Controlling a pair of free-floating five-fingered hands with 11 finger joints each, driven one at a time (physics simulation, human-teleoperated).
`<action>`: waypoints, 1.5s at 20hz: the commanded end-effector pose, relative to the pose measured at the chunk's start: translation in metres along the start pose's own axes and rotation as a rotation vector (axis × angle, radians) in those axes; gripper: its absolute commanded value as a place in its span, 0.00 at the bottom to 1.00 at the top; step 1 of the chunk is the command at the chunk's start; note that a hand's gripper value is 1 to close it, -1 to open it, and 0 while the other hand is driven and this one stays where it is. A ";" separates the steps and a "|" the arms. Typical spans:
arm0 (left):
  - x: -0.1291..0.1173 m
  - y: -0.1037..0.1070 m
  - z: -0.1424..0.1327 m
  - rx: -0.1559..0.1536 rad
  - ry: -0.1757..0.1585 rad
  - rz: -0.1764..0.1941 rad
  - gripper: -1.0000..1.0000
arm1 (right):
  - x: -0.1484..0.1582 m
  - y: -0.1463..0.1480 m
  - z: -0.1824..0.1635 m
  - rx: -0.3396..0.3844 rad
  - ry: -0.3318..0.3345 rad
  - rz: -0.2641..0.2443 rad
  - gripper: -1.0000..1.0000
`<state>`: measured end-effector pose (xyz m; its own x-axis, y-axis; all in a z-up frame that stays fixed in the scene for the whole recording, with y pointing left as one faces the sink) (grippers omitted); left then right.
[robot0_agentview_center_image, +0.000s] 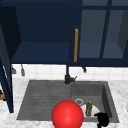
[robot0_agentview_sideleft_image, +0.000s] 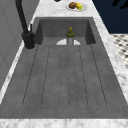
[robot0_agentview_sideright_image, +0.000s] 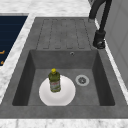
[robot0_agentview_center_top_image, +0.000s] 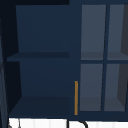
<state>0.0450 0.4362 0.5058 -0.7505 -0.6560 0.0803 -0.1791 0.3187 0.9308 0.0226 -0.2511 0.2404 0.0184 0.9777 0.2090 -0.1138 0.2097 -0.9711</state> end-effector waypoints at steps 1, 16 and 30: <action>0.016 0.020 -0.005 -0.076 -0.075 0.002 0.00 | 0.000 0.000 0.000 0.000 0.000 0.000 0.50; 0.078 0.071 -0.039 -0.050 -0.067 0.017 0.00 | 0.000 0.000 0.000 0.000 0.000 0.000 0.50; 0.121 0.087 -0.077 -0.048 -0.074 -0.023 0.00 | 0.000 0.000 0.000 0.000 0.000 0.000 0.50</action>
<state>-0.0029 0.3467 0.6040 -0.7641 -0.6442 0.0336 -0.2033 0.2900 0.9352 0.0226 -0.2511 0.2404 0.0184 0.9777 0.2090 -0.1138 0.2097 -0.9711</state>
